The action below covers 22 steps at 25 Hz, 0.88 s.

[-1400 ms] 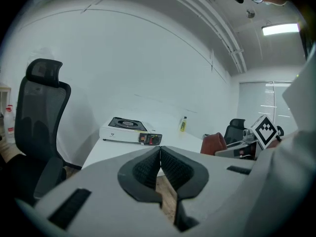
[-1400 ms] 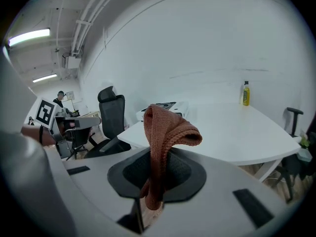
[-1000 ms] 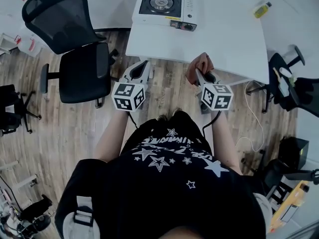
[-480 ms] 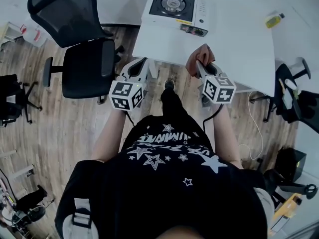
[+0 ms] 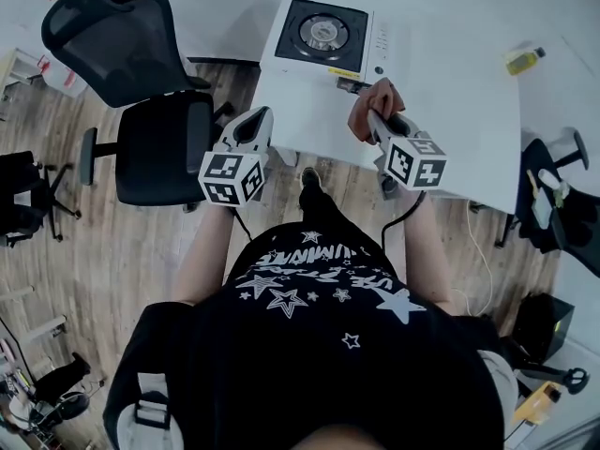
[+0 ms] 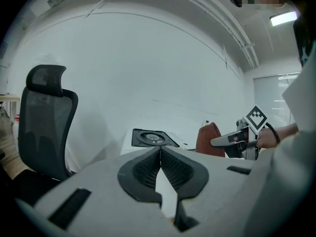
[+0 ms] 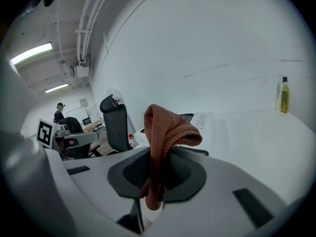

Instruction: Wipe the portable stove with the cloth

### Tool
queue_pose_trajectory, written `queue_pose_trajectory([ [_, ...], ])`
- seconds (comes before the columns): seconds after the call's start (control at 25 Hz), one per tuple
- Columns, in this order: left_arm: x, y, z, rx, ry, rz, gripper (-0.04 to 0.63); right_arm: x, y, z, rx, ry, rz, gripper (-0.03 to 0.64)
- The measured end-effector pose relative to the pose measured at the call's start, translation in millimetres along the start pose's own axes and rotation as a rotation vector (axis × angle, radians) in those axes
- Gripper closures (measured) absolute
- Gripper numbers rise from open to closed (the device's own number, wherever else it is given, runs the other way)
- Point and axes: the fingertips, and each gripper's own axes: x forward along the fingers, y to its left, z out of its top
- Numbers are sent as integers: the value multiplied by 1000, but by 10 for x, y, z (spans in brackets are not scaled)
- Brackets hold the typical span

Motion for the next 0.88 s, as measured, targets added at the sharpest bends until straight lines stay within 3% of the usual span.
queue_pose_trajectory([
  [0.88, 1179, 764, 500, -9, 14, 79, 586, 1465, -109, 1249, -74, 17, 190, 561],
])
